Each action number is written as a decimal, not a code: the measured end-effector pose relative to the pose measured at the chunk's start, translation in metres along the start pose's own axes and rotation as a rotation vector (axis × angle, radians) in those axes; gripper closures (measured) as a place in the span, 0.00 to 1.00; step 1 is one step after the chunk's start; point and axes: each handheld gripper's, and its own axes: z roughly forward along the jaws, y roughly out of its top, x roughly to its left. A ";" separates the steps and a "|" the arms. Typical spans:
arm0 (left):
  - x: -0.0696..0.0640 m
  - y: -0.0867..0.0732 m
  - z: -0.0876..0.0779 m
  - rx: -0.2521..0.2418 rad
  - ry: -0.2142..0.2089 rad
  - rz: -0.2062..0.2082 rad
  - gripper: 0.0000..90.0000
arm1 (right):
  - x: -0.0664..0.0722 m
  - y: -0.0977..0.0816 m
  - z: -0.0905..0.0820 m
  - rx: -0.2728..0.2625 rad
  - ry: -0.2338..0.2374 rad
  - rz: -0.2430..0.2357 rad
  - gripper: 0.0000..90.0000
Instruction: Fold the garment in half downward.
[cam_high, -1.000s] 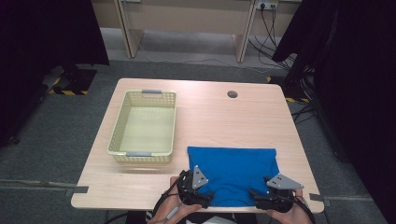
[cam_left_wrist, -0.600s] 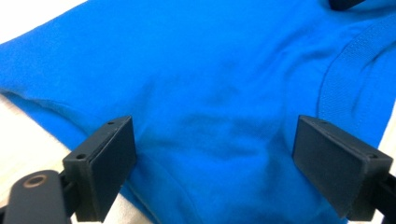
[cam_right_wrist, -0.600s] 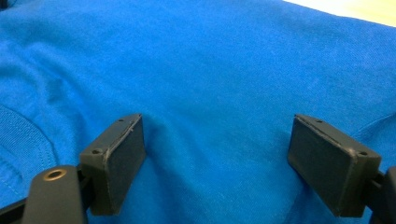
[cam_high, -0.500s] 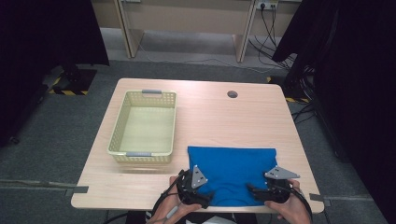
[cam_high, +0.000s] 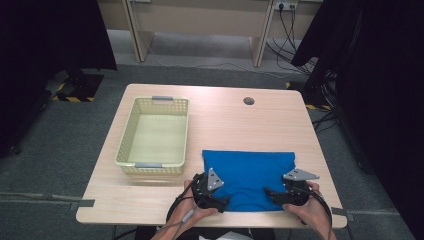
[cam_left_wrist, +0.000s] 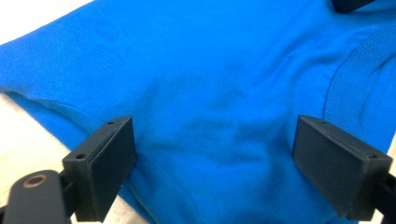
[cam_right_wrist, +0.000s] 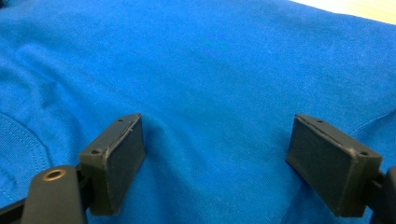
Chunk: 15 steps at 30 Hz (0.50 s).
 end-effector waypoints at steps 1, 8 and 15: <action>0.000 0.001 0.001 -0.001 0.000 -0.002 0.14 | 0.000 0.000 0.000 -0.001 0.001 0.001 0.21; 0.002 0.004 0.005 -0.002 0.002 -0.005 0.14 | -0.006 0.003 0.002 0.003 0.001 0.002 0.21; 0.003 0.007 0.008 -0.002 0.004 -0.006 0.14 | -0.010 0.005 0.004 0.001 0.000 0.005 0.21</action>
